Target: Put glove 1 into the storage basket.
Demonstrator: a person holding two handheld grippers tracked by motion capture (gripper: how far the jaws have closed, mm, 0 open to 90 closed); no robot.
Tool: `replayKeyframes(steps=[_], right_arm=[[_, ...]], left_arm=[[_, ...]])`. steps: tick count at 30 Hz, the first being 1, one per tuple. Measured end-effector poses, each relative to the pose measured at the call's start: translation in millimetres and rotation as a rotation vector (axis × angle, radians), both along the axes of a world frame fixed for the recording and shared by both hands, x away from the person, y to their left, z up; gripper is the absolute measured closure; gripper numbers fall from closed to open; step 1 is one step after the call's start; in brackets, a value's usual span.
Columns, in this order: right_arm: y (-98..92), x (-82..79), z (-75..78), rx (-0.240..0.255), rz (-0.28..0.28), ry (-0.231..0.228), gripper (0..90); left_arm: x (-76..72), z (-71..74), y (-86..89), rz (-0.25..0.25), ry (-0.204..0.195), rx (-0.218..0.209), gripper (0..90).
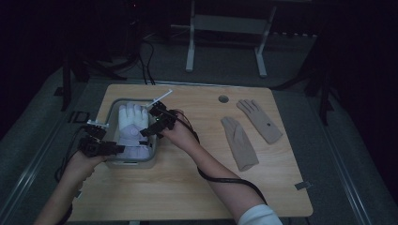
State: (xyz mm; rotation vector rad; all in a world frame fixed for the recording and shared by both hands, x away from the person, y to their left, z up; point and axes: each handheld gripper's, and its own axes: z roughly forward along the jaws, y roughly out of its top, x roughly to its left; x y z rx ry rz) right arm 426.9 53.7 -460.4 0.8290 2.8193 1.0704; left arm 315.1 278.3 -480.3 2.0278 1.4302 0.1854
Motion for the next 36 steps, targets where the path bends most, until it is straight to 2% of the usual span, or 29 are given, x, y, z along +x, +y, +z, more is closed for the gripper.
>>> replayKeyframes(steps=[9,10,13,14,15,17,20,24,26,29,30,31,32,33,34,36], right_arm=[[-12.8,-5.1,-2.9,0.0,0.034,-0.028,15.2],[-15.1,-5.9,-3.0,0.001,0.041,-0.039,15.3],[-30.4,-6.3,-0.1,0.013,0.041,-0.05,15.2],[-33.9,-6.2,0.6,0.019,0.036,-0.047,15.2],[-39.7,-6.3,1.9,0.021,0.036,-0.049,15.2],[-48.4,-6.8,3.6,0.015,0.037,-0.063,15.1],[-63.0,-7.1,5.5,0.014,0.033,-0.074,14.6],[-81.0,-8.5,9.1,0.005,0.023,-0.077,14.0],[-88.2,-9.5,11.5,-0.006,0.026,-0.093,13.6],[-101.9,-12.4,15.9,-0.008,0.018,-0.102,13.6],[-106.9,-13.3,16.9,-0.005,0.014,-0.11,13.7],[-112.0,-13.8,17.7,-0.004,0.014,-0.112,13.6],[-112.0,-13.8,17.7,-0.004,0.014,-0.112,13.6],[-124.7,-13.9,18.0,-0.002,0.006,-0.105,13.8],[-128.1,-13.7,17.5,-0.007,0.002,-0.105,13.7],[-135.9,-13.0,16.1,-0.013,-0.008,-0.105,13.8]], left_arm=[[-7.3,12.8,-23.6,-0.053,-0.05,-0.024,54.0],[-7.6,14.9,-30.6,-0.068,-0.065,-0.035,54.0],[-7.8,15.9,-42.3,-0.086,-0.091,-0.065,45.3],[-7.1,15.1,-47.5,-0.076,-0.095,-0.079,40.3],[-6.6,14.4,-50.7,-0.077,-0.095,-0.078,33.8],[-7.3,13.1,-60.8,-0.088,-0.117,-0.054,28.7],[-9.7,13.2,-74.3,-0.129,-0.143,-0.071,15.7],[-13.4,15.1,-91.2,-0.156,-0.204,-0.088,12.0],[-15.4,15.1,-98.8,-0.162,-0.243,-0.097,8.1],[-18.5,14.5,-109.8,-0.19,-0.294,-0.149,8.1],[-20.1,13.6,-113.2,-0.198,-0.325,-0.167,8.1],[-21.2,12.6,-117.1,-0.203,-0.34,-0.17,8.1],[-21.2,12.6,-117.1,-0.203,-0.34,-0.17,8.1],[-22.2,10.3,-122.8,-0.208,-0.352,-0.171,8.1],[-23.1,7.1,-128.1,-0.219,-0.363,-0.189,8.1],[-24.7,2.6,-135.7,-0.236,-0.377,-0.19,8.1]])
